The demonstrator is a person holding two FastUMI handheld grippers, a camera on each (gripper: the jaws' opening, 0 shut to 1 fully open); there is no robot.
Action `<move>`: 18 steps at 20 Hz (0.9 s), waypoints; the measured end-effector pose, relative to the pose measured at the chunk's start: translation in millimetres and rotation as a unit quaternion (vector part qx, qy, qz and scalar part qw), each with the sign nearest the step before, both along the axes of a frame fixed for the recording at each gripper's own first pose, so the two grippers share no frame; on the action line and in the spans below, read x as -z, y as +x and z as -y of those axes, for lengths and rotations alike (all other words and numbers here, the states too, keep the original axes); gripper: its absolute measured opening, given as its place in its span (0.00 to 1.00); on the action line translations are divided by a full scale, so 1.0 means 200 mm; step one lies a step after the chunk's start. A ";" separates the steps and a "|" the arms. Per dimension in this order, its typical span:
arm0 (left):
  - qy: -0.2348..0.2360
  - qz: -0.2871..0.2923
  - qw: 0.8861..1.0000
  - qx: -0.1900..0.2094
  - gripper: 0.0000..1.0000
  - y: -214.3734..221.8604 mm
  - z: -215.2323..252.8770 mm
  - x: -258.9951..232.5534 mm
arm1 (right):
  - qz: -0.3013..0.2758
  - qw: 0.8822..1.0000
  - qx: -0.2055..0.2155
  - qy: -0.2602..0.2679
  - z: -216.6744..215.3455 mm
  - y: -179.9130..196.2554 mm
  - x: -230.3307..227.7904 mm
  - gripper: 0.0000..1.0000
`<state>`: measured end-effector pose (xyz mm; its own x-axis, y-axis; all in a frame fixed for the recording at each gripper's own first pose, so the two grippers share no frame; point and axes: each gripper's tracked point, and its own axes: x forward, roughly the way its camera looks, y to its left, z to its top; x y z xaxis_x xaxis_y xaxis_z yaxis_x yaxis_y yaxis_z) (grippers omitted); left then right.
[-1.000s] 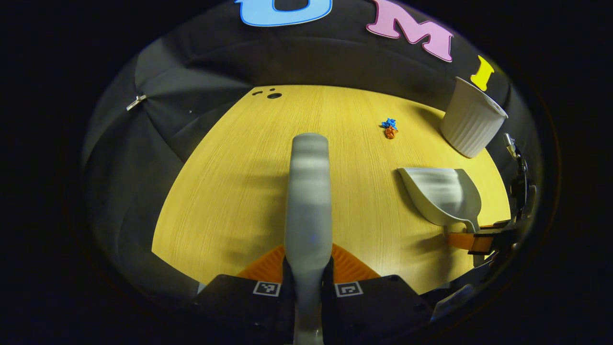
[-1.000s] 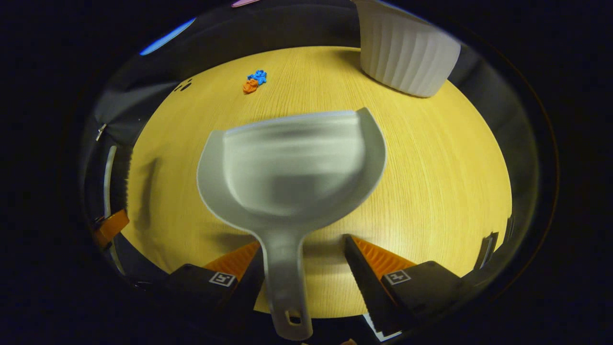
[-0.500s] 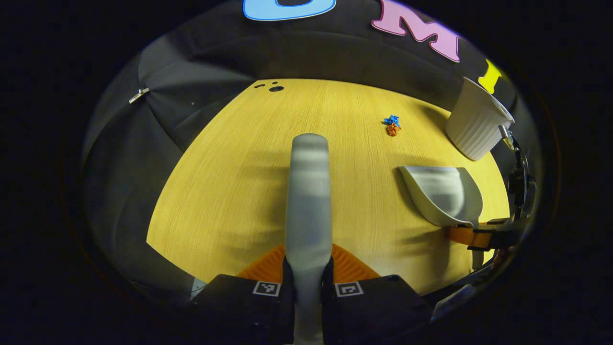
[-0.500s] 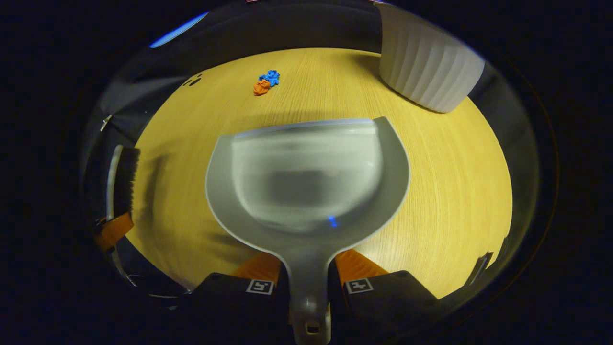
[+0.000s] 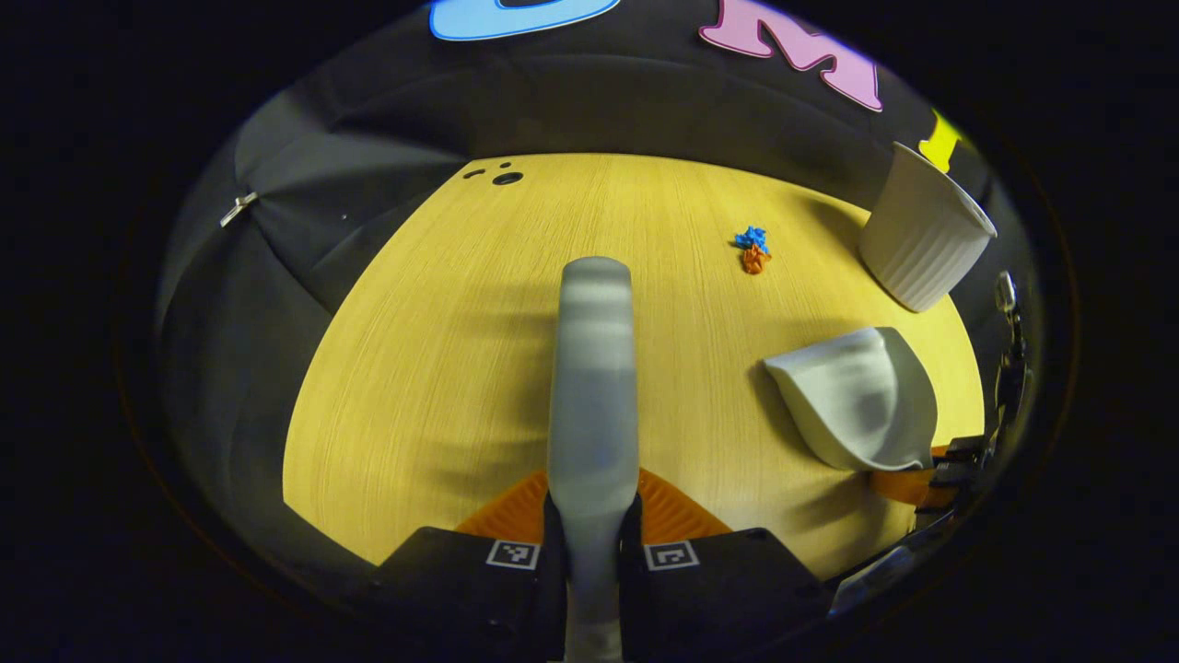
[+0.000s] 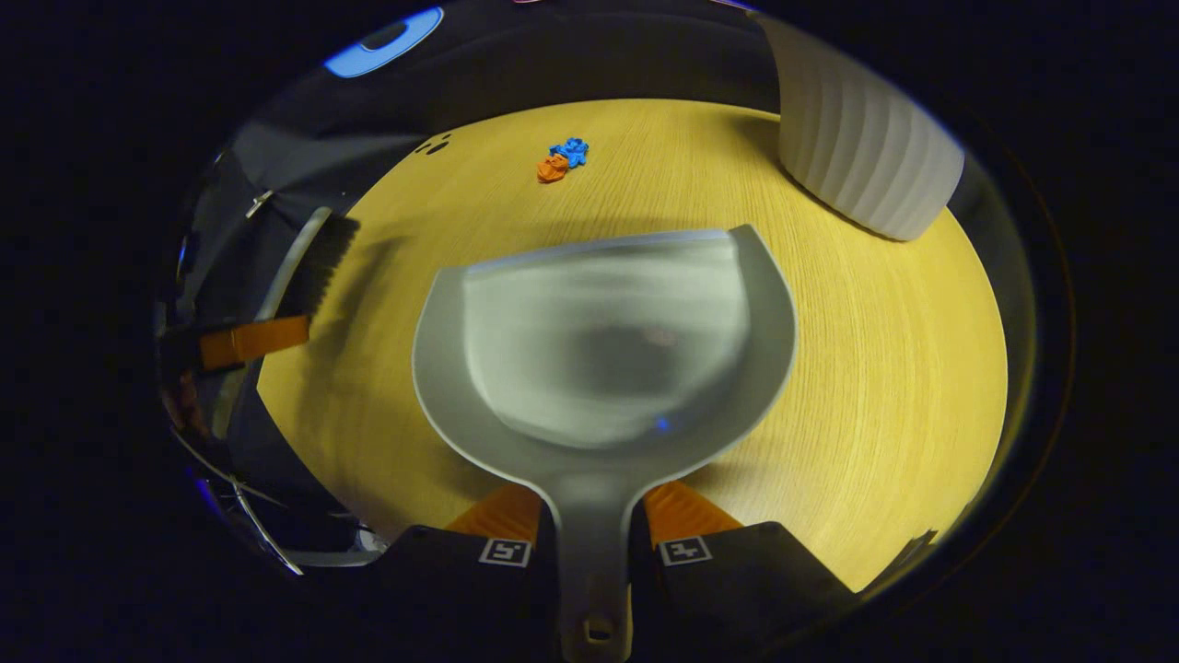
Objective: Pick up the small broom and dustpan from the desktop, sweep the trash into the dustpan with the broom, and then empty the trash into the garbage bin.
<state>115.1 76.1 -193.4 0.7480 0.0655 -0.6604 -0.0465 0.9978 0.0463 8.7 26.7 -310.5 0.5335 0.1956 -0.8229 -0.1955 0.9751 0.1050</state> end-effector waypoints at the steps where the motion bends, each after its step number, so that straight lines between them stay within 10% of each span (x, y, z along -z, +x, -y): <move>1: 0.006 -0.001 1.000 0.010 0.27 0.06 0.01 -0.02 | -0.001 1.000 -0.001 -0.003 0.03 -0.01 0.00 0.35; 10: 0.089 -0.012 0.986 0.137 0.26 0.85 0.38 -0.06 | -0.014 0.999 -0.020 -0.045 0.28 -0.08 -0.04 0.35; 18: 0.262 -0.025 0.929 0.260 0.27 1.32 0.51 -0.09 | -0.028 0.999 -0.016 -0.034 0.36 -0.08 -0.04 0.35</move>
<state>378.2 -25.2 -175.2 0.7378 0.0263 -0.6745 0.4504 0.7251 0.5209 -7.6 -45.9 -302.7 0.4805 0.1542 -0.8633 -0.2230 0.9735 0.0498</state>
